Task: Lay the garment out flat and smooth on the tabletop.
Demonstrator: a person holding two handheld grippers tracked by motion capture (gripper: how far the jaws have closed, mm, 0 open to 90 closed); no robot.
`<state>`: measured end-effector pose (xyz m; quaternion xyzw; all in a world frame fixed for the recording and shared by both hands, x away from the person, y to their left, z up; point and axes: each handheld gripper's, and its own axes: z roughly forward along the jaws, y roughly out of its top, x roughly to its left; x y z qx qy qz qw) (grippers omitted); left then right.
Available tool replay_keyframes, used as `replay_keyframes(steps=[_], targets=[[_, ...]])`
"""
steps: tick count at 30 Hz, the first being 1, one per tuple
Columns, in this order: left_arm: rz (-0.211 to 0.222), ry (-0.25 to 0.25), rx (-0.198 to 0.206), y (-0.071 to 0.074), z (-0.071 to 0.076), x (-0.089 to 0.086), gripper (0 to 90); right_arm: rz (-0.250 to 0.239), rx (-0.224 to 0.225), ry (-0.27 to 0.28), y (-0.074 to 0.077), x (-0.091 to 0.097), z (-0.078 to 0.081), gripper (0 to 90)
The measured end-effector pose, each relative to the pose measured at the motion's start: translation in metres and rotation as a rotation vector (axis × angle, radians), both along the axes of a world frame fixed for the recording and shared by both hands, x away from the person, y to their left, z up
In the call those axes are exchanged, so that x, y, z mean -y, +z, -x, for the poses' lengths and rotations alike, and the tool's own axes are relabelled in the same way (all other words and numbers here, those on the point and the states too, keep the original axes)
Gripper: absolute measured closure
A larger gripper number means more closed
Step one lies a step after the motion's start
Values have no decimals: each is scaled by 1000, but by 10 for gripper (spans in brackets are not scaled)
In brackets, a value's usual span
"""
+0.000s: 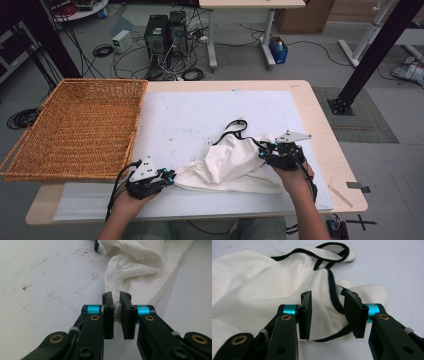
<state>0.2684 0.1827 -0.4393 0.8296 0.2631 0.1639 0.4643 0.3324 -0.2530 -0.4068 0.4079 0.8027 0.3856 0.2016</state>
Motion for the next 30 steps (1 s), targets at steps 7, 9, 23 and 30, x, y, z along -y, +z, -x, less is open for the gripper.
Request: replay_keyframes(steps=[7,9,23,30], targets=[[98,84,5,13,-19,9,466,-9,-13,-80,-10,13,-3,557],[113,85,10,18,-30,19,418,-9,-24,-98,-14,15,-6,544],[70,57,-67,14,-127,107,381,33,-84,-126,-38,20,-17,736],[-86,17,-85,-10,-141,135,514,20,-73,-112,-33,22,-10,874]])
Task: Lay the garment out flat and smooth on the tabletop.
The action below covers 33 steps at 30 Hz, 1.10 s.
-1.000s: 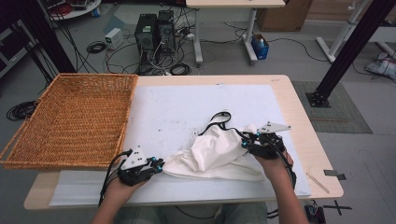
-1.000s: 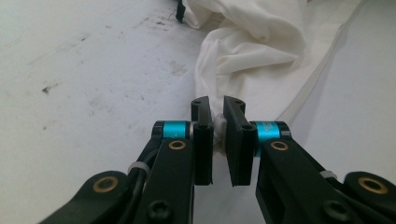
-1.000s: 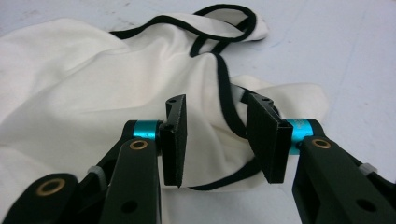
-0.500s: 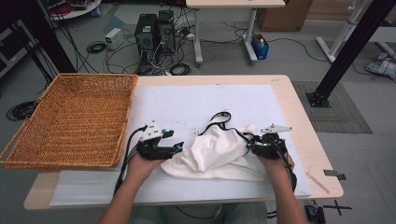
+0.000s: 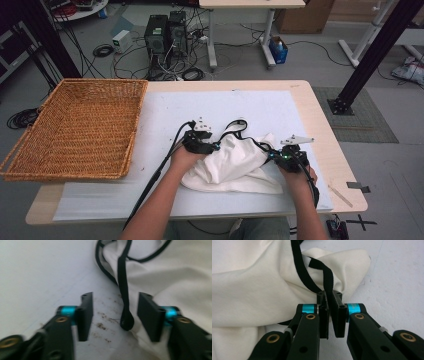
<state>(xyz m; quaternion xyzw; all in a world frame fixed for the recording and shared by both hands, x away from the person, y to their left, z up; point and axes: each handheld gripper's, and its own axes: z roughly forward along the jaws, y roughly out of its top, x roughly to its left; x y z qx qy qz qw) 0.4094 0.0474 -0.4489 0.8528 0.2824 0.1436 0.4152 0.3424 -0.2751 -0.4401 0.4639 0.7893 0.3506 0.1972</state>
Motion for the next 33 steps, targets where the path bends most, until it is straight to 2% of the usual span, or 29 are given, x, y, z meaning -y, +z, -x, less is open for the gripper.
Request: replay_keyframes(steps=[3,4,6,8,10,13,14,15,18,20,21,22,23,24,25,26,27,30,31,33], targets=[[-89,-87,68,-1,9,9,801,1,10,4,6,-2,2,880],[-113,-103,82,1,11,10,844,8,24,10,11,-3,3,881],[-149,-114,78,5,12,6,861,13,41,10,21,-4,2,882],[-155,-104,86,10,14,-2,865,10,59,11,31,-5,1,883],[-121,-78,97,19,17,-16,865,5,85,7,44,-7,-3,883],[-44,10,118,32,25,-45,865,2,114,10,60,-11,-11,883],[-32,29,119,34,27,-53,865,0,125,13,66,-14,-15,883],[-32,29,119,34,27,-53,865,1,133,16,70,-16,-18,883],[1,119,142,43,35,-86,865,11,166,27,85,-29,-32,883],[4,148,149,43,38,-94,864,53,181,46,93,-42,-41,882],[24,161,139,42,39,-99,862,69,181,54,93,-46,-43,880],[39,160,129,41,39,-101,846,93,176,62,92,-51,-46,873],[74,149,101,37,38,-101,787,112,167,63,90,-54,-47,840],[82,141,83,35,38,-101,697,147,142,58,84,-55,-49,768],[81,135,71,33,38,-99,648,159,128,53,80,-55,-49,709],[77,131,68,32,38,-96,574,161,113,43,75,-53,-49,690],[78,132,61,30,38,-94,495,155,106,40,70,-49,-46,671],[88,131,63,29,39,-90,428,135,82,22,61,-39,-40,628],[96,126,64,29,40,-86,420,101,51,21,50,-29,-31,605],[101,122,69,29,41,-84,381,84,23,20,41,-24,-23,561]])
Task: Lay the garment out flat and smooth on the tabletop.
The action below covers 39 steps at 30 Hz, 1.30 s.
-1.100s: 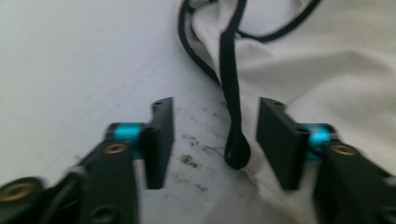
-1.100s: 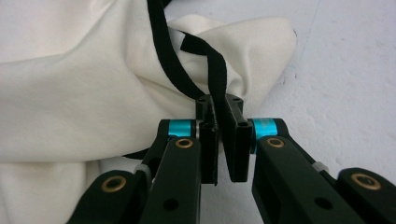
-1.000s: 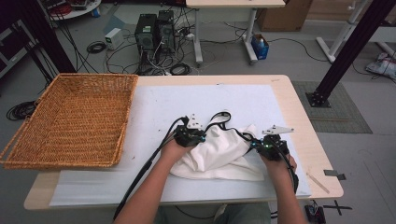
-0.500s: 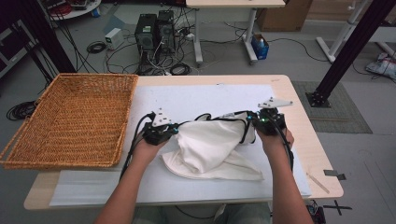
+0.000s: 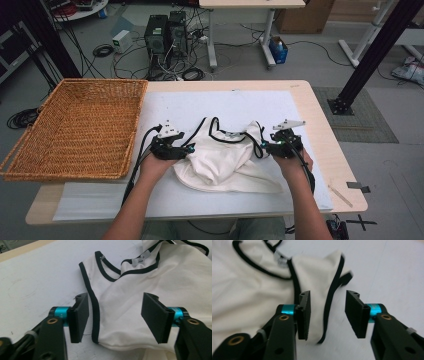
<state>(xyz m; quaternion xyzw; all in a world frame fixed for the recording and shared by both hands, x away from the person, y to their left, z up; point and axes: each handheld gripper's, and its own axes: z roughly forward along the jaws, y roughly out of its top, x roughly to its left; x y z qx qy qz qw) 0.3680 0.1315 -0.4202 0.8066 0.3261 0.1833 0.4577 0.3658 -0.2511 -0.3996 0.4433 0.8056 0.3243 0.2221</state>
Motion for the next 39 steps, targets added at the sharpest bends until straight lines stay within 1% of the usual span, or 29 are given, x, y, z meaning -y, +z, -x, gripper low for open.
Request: replay_keyframes(steps=[1,5,6,7,9,10,11,13,14,15,16,17,19,20,21,22,23,25,26,27,29,30,33,34,35,36,37,38,39], targets=[[2,-4,4,0,1,0,371,-22,-12,2,-7,3,6,555],[13,-1,16,1,4,1,344,-42,-32,28,-28,5,23,536],[16,-2,19,1,5,1,344,-42,-40,33,-32,4,25,537],[15,-3,19,1,6,1,343,-29,-53,43,-38,2,26,539],[18,-5,20,1,7,2,342,-13,-65,58,-45,-1,26,564],[19,-8,19,1,7,2,342,-24,-51,62,-46,-2,25,609],[16,-9,23,0,7,2,341,-30,-56,65,-46,-3,24,637],[17,-14,25,0,8,2,342,-16,-49,85,-45,-7,21,763],[15,-14,26,0,8,2,341,3,-47,99,-44,-11,20,819],[17,-16,30,0,8,1,341,23,-45,106,-42,-14,19,854],[16,-18,31,1,8,1,342,43,-36,113,-37,-18,17,866],[21,-21,37,1,8,0,342,39,-26,120,-33,-19,15,871],[23,-20,40,3,9,-2,342,11,23,112,-16,-21,9,874],[27,-21,43,4,9,-3,342,-28,51,101,-3,-22,4,874],[32,-25,43,5,9,-4,342,-45,64,94,7,-23,-2,874],[36,-24,44,5,9,-5,342,-38,75,91,18,-25,-8,874],[30,-25,48,6,10,-7,342,-25,88,91,28,-28,-15,874],[23,-24,57,8,10,-10,341,-29,107,91,44,-34,-28,874],[27,-21,59,9,10,-12,342,-27,113,89,53,-38,-36,874],[27,-21,59,9,10,-12,342,-27,113,89,53,-38,-36,874],[37,-6,63,11,10,-14,342,-10,122,82,71,-48,-57,874],[29,-1,65,12,10,-17,342,1,132,80,83,-55,-72,873],[27,9,63,12,10,-17,342,21,144,66,95,-63,-90,873],[15,8,61,11,10,-18,341,26,143,53,97,-64,-93,872],[15,13,60,10,9,-17,341,44,148,31,97,-63,-99,853],[14,17,53,10,9,-16,333,55,157,-2,95,-60,-101,772],[7,17,50,9,8,-16,325,43,148,-32,94,-57,-103,703],[4,16,50,8,8,-15,324,23,129,-48,91,-53,-104,644],[2,14,47,7,8,-15,323,30,116,-56,89,-51,-102,627]])
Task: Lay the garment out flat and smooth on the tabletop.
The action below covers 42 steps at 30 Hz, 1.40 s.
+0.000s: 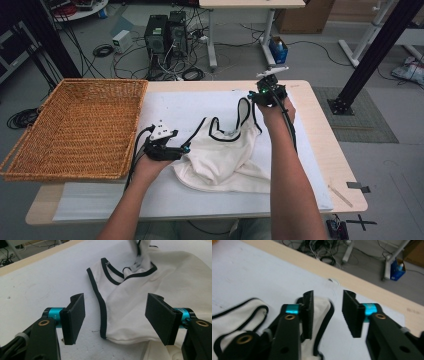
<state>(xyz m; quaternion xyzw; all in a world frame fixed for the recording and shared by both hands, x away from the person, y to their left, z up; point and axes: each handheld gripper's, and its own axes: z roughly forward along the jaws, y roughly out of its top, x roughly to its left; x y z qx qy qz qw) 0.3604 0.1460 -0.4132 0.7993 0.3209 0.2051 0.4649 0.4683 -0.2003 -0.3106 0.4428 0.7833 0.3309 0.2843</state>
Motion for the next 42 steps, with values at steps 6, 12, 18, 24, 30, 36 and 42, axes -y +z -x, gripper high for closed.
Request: replay_keyframes(steps=[6,12,18,24,30,36,42], targets=[[5,9,-8,-4,-2,4,312,21,-19,34,-22,20,28,601],[-12,8,-16,-7,-1,4,308,-28,-94,53,-62,34,68,571],[0,5,-19,-11,10,-2,308,-58,-169,140,-100,40,111,555],[17,9,-49,-20,24,-7,308,-104,-194,236,-113,38,147,555],[8,1,-67,-24,38,-11,308,-22,-229,294,-126,28,165,882],[-9,-11,-101,-30,46,-13,311,-65,-153,246,-112,53,180,895],[-54,-83,-124,-37,50,-2,407,-100,-174,148,-120,82,193,894]])
